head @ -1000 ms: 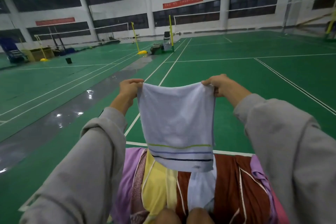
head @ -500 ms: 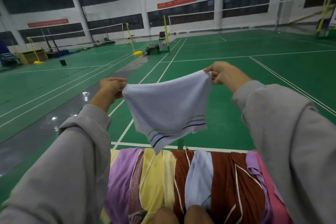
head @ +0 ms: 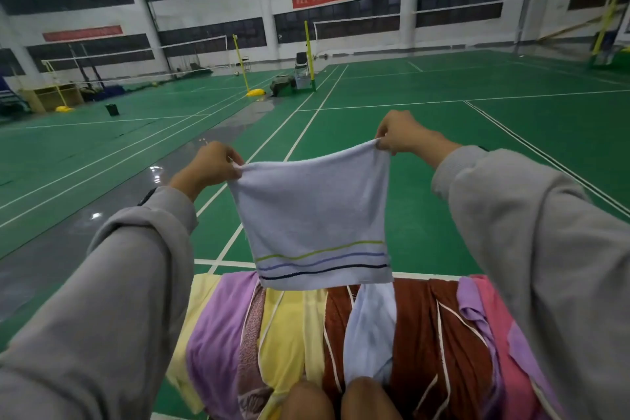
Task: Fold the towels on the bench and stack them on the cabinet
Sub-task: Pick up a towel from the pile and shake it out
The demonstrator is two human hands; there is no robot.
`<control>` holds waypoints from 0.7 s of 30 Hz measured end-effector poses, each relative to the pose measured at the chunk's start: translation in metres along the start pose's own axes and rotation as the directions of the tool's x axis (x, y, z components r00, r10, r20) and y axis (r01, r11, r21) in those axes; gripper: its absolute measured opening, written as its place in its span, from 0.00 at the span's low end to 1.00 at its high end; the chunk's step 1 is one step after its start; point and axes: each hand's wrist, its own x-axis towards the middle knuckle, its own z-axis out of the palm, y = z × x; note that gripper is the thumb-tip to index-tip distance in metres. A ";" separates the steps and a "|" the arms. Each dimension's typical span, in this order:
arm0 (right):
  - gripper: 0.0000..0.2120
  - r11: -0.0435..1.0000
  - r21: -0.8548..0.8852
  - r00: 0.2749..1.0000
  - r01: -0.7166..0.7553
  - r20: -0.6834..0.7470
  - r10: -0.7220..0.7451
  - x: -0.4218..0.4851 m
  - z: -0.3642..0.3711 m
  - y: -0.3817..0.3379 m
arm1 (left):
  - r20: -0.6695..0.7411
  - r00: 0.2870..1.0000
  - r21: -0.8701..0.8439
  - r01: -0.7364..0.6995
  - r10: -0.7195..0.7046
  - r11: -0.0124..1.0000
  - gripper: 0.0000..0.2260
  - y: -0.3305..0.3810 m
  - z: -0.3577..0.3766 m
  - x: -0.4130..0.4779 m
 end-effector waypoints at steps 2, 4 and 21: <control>0.06 0.997 -0.069 1.000 0.017 -0.017 -0.018 0.000 0.000 -0.001 | -0.038 0.998 0.074 -0.041 0.044 0.996 0.09 -0.001 0.005 0.001; 0.09 0.993 -0.113 0.999 0.029 -0.029 -0.032 0.001 0.001 0.000 | -0.065 0.994 0.128 -0.073 0.082 0.989 0.05 -0.001 0.008 0.003; 0.07 0.973 -0.228 0.994 0.026 -0.099 -0.049 0.009 -0.001 0.018 | -0.230 0.972 -0.015 -0.048 0.043 0.999 0.14 0.002 0.027 0.020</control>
